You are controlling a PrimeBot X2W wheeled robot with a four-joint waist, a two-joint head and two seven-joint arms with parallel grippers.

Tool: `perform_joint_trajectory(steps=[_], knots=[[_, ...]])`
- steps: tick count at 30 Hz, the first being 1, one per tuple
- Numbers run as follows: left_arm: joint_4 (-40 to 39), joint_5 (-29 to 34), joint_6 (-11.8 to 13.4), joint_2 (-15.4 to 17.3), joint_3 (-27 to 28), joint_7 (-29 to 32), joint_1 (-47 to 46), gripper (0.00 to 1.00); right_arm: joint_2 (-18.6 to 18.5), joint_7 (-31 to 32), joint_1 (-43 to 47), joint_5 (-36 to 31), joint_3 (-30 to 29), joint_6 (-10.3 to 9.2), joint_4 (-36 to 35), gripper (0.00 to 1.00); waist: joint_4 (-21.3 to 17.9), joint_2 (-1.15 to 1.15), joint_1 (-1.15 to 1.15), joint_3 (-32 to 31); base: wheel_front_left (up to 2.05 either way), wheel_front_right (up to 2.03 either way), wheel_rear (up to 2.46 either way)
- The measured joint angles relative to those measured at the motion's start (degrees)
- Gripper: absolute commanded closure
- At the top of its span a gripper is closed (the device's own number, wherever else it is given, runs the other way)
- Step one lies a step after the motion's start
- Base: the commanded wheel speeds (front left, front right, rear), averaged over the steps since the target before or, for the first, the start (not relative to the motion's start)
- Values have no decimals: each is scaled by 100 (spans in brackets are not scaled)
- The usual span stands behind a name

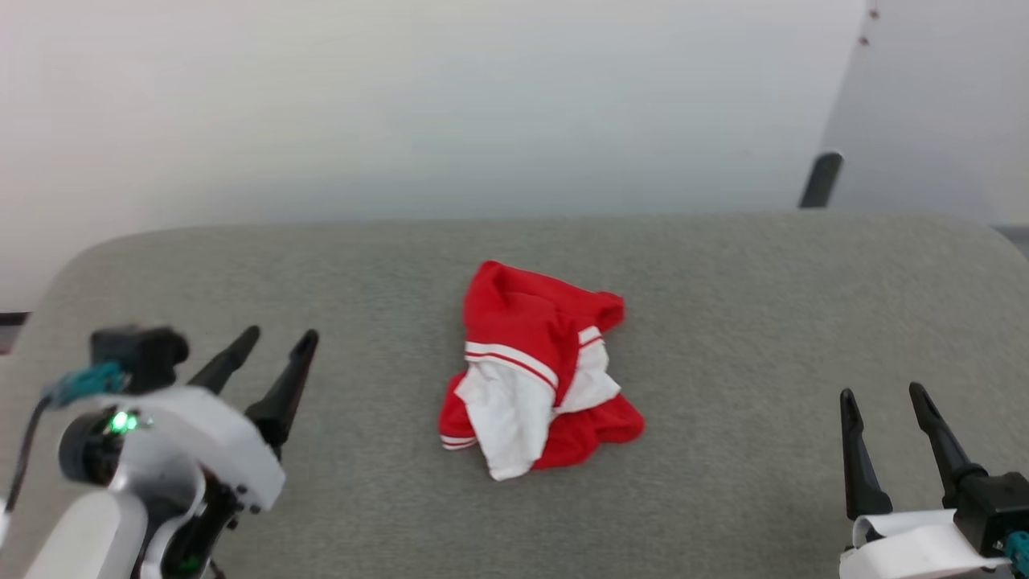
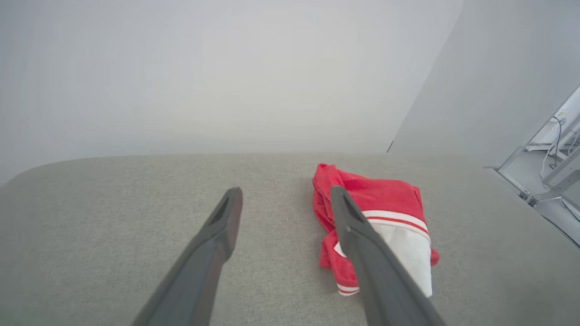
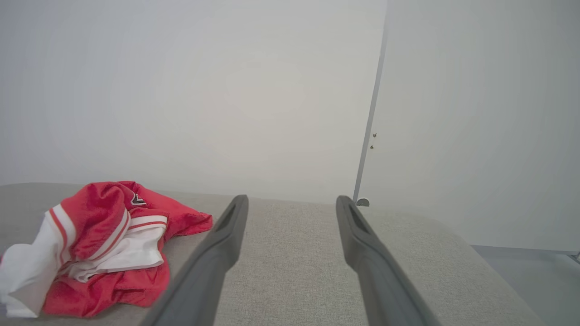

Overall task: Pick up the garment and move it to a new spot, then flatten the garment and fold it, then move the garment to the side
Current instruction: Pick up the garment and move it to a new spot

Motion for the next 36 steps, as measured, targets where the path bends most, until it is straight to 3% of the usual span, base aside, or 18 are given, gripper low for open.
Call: perform_joint_trajectory(steps=[8,20,36], knots=[[-98,271,-103,118,326,-1188,706,0,-1,-29,196,-25,-69,0,101,0,415,0,0,-275,0,0,0],[158,363,-19,55,829,-2485,1639,0,1,-136,394,-33,-177,0,267,0,691,0,0,-545,0,0,0],[267,375,-98,-15,961,-2843,1996,0,-1,-163,555,-59,-353,0,286,0,552,0,0,-540,0,0,0]])
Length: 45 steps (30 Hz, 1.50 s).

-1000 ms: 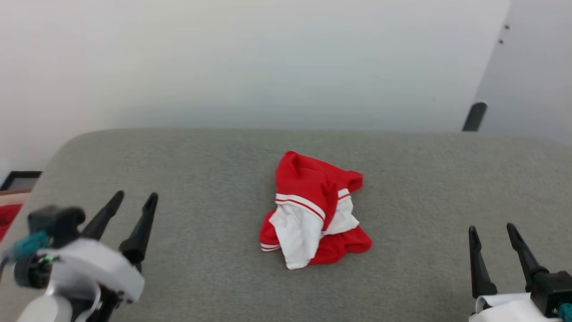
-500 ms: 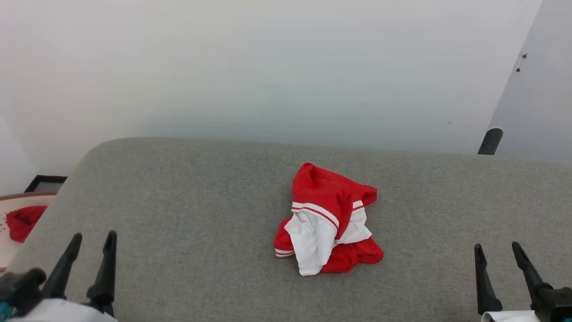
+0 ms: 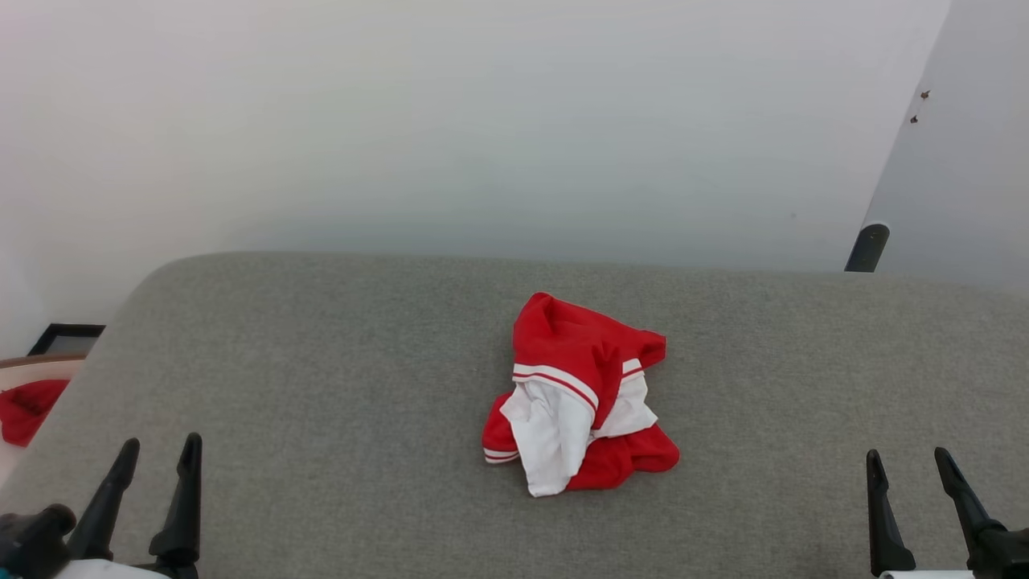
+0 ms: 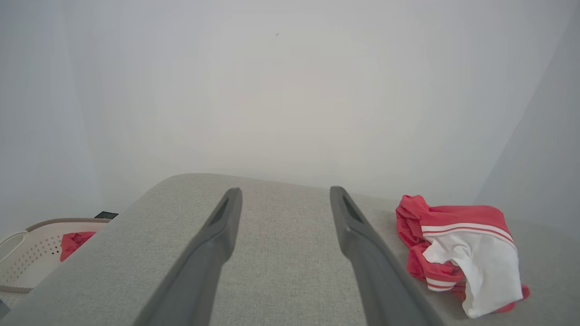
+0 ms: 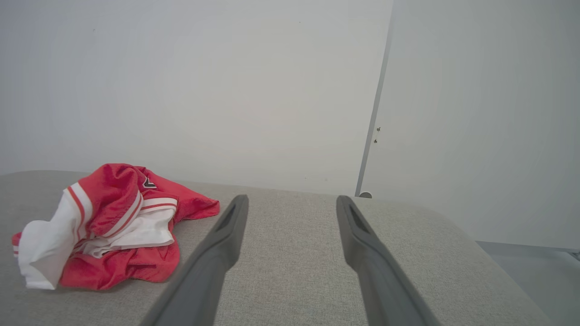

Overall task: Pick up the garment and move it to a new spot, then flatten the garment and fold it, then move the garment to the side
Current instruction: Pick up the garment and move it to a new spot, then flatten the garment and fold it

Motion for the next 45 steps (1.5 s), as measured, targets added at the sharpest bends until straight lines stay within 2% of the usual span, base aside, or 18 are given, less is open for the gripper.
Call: perform_joint_trajectory(steps=[6,10,15,21,27,33,40,45], knots=[[-33,-2,9,-12,-12,-9,4,0,0,-1,-1,-4,27,0,-33,0,-45,0,0,46,0,0,0],[-143,-48,52,-10,-115,299,-82,0,0,-1,-3,-18,51,0,-47,0,-46,0,0,91,0,0,0],[-419,-356,214,-4,-289,1252,-555,0,0,-1,-135,-71,135,0,-60,0,-73,0,0,203,0,0,0],[-769,-917,421,-9,-586,2688,-1328,0,1,12,-386,-115,303,0,-68,0,-191,0,0,370,0,0,0],[-873,-1288,829,-3,-987,4146,-1967,0,0,19,-628,-116,441,0,-74,0,-410,0,0,551,0,0,0],[-867,-1419,1113,-66,-1483,5226,-2553,0,1,15,-840,-64,509,0,-49,0,-655,0,0,840,0,0,0],[-759,-1483,1359,-279,-1855,5853,-2897,0,0,7,-953,40,523,0,-1,0,-898,0,0,1136,0,0,0],[-628,-1475,1390,-393,-2038,6059,-3111,0,1,0,-1087,89,588,0,44,0,-1053,0,0,1342,0,0,0]])
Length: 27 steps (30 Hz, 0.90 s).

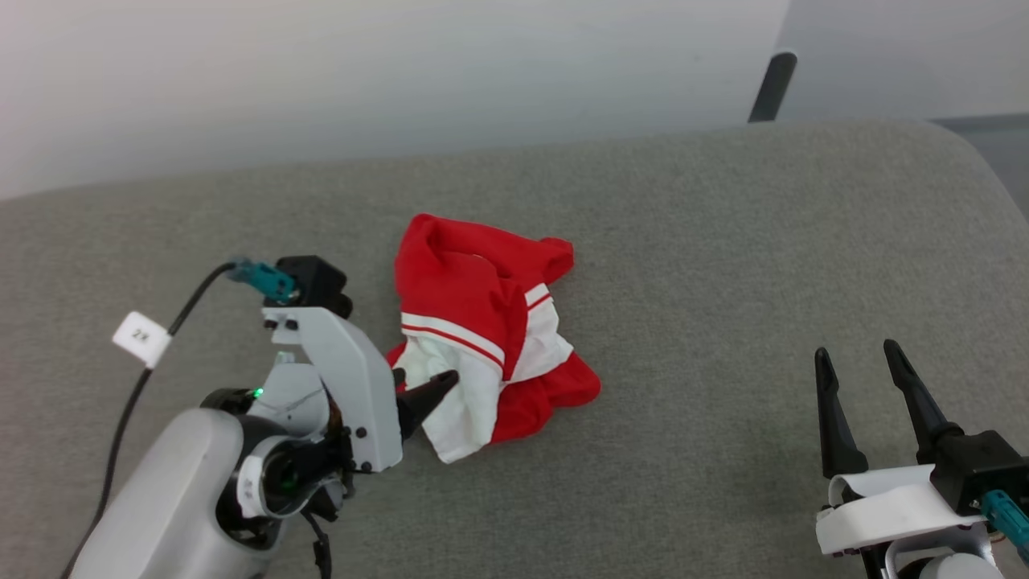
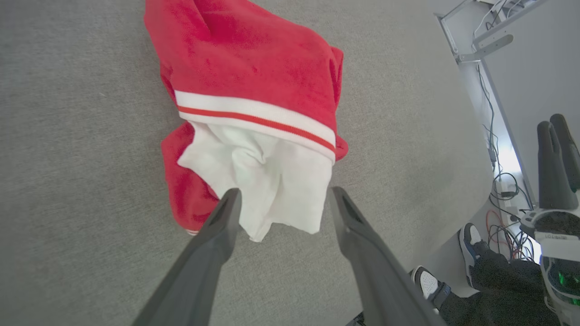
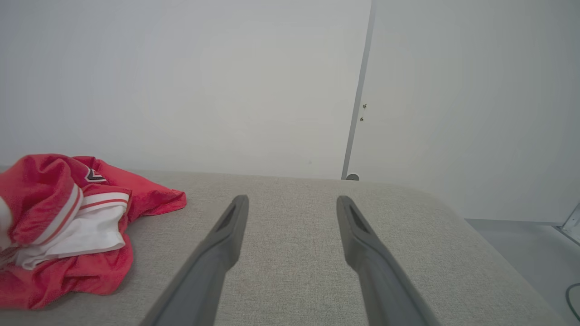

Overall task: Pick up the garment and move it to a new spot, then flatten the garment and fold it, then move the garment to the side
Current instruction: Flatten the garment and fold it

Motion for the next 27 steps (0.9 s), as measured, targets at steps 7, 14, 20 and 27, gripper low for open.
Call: perform_joint_trajectory(steps=[7,14,20,27], knots=[[143,-2,34,-98,-176,246,-152,0,-1,-1,-129,114,59,0,-9,0,-212,0,0,245,0,0,0],[224,23,135,-123,-275,361,-225,0,-1,-1,-187,203,87,0,-12,0,-387,0,0,414,0,0,0],[401,325,183,-52,-427,321,-319,0,0,-1,-206,255,99,0,-29,0,-456,0,0,518,0,0,0],[788,379,132,-98,-420,122,-385,100,0,-2,-257,299,111,0,-26,0,-486,0,0,586,0,0,0]])
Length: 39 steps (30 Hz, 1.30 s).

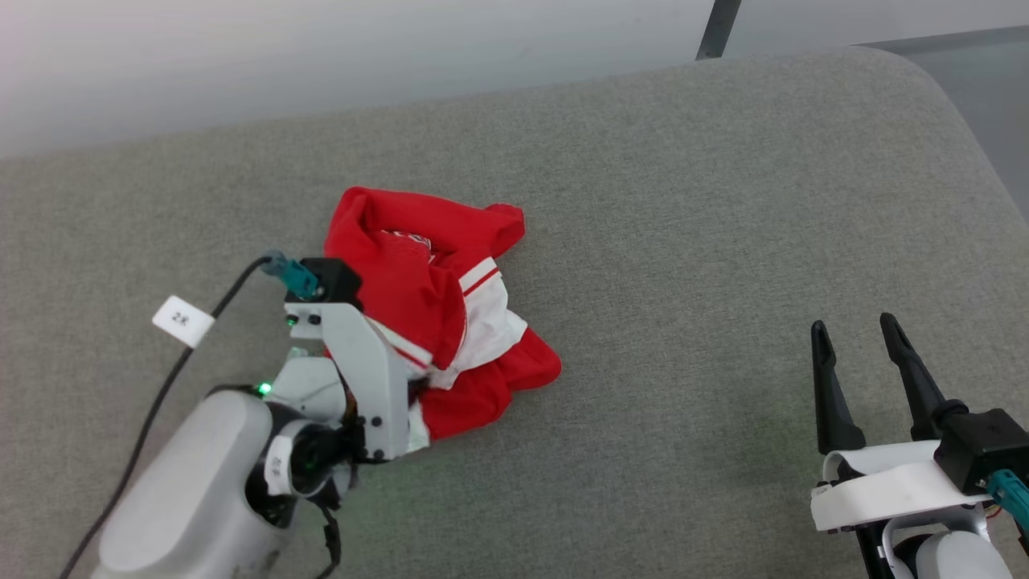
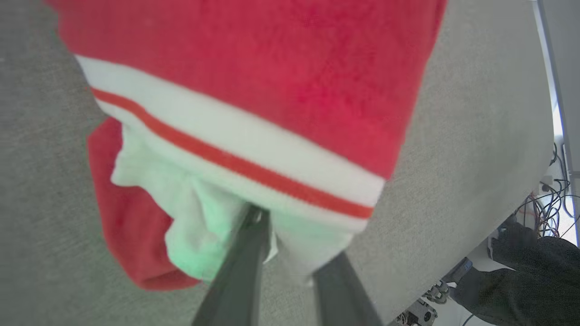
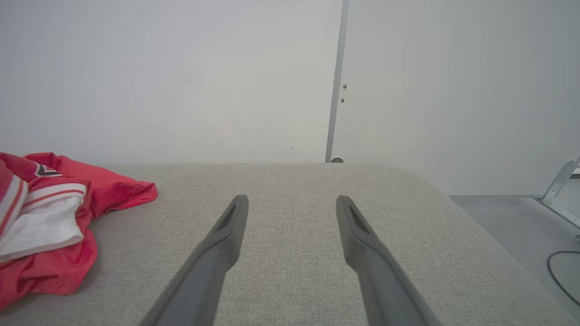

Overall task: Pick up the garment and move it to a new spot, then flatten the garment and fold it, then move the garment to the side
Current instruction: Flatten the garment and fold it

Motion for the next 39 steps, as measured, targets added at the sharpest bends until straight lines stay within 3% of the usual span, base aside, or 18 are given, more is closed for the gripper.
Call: perform_joint_trajectory(steps=[8,20,27,33,36,38,39], knots=[[-9,-110,19,107,170,48,-97,100,-1,1,12,-32,-64,0,8,0,87,0,0,-72,0,0,0],[-452,-385,447,695,984,-81,368,100,0,-11,241,-213,-149,0,33,0,434,0,0,-364,0,0,0],[-245,-550,544,1023,1514,-357,969,100,0,-13,428,-311,-188,0,68,0,656,0,0,-622,0,0,0],[85,-642,577,1083,1700,-531,1405,88,-1,-12,550,-336,-180,0,115,0,791,0,0,-859,0,0,0],[250,-669,592,1076,1749,-630,1522,87,0,-13,593,-338,-147,0,119,0,841,0,0,-952,0,0,0],[405,-672,571,1068,1774,-703,1603,76,0,-13,642,-345,-136,0,131,0,868,0,0,-995,0,0,0],[481,-676,550,1065,1770,-709,1636,61,0,-12,642,-345,-132,0,132,0,878,0,0,-1013,0,0,0]])
